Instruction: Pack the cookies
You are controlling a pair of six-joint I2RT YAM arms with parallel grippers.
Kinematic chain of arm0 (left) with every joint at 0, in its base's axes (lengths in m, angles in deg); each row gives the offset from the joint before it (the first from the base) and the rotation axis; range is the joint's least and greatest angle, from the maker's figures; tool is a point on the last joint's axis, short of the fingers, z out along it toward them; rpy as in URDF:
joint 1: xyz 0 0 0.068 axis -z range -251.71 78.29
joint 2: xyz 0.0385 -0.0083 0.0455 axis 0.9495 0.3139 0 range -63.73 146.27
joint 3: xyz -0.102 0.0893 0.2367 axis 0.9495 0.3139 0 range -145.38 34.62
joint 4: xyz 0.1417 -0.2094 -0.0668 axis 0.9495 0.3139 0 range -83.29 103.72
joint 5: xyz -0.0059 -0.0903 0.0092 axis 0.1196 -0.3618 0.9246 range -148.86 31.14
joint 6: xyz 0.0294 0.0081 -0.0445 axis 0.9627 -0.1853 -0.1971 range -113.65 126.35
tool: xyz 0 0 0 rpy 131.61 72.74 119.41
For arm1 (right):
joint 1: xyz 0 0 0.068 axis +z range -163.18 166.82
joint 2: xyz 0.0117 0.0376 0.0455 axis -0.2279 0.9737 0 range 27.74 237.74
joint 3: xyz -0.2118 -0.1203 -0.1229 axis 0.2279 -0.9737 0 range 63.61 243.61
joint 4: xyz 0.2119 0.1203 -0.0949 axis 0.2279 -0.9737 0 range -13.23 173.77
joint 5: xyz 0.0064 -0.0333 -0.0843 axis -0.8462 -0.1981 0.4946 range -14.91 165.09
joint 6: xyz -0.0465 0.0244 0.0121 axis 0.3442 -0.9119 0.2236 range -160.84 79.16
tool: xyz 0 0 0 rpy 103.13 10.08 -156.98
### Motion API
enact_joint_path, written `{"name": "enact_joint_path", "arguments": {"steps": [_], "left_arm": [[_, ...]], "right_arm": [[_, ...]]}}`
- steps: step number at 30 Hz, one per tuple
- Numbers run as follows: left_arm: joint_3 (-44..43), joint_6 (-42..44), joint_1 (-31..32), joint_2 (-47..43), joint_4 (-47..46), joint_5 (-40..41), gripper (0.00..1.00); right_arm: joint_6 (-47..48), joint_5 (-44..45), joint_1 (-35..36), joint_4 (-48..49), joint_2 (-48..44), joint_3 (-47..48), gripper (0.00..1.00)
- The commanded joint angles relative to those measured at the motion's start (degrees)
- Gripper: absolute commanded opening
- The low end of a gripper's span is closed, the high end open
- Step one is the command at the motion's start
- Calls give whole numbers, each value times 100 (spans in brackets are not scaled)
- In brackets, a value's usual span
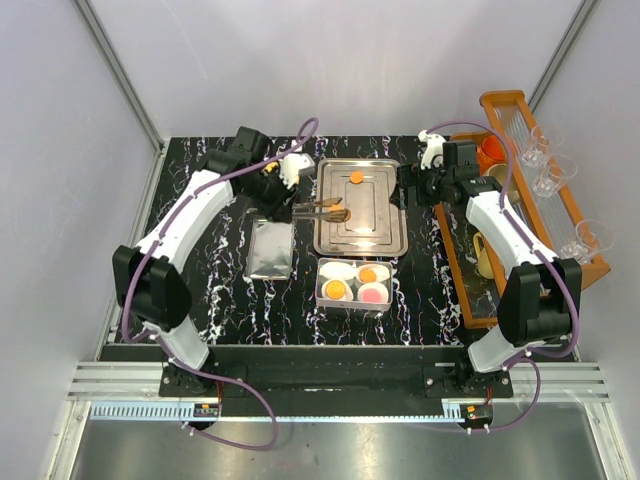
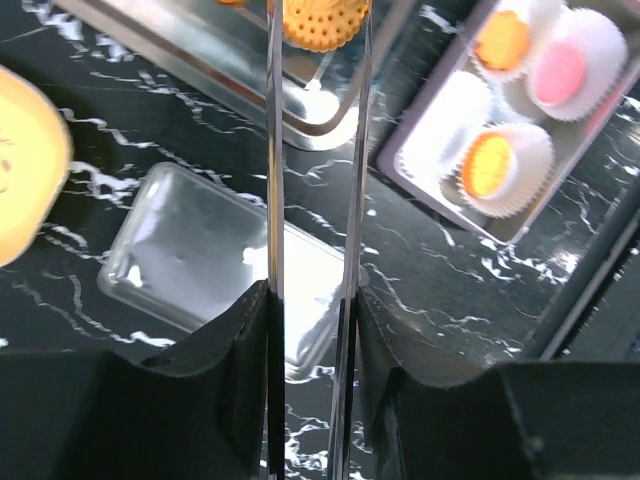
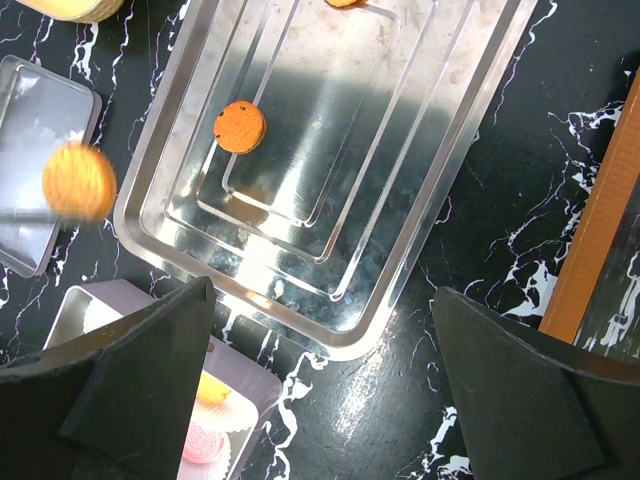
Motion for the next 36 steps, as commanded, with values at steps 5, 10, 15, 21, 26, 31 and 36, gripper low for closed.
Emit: {"name": "enact_joint_path", "arguments": {"steps": [5,10,15,21,26,31,36], "left_arm": [[802,90,705,-871,30,-220,0],[1040,-16,1022,-1091,-6,-185,0],[1303,-16,1137,-1197,-67,-54,0],[1567,63,1154,-1293,-111,140,0],[1708,142,1154,-1320,-120,219,0],[1761,186,1154,-1311,-120,272,0],[1840,230,1154,-1320,-129,324,0]], "right_arm": [[-15,-126,-23,232,-10,71,100],[-6,-125,-23,223,-81,-17,100],[-15,-134,-31,258,-107,-61,100],[-15,-143,-31,258,-116,-70,100],[-24,-152,-23,258,-107,-61,100],[-24,-152,-23,258,-116,-61,100],[-24,-143,-31,258,-107,-79,100]]}}
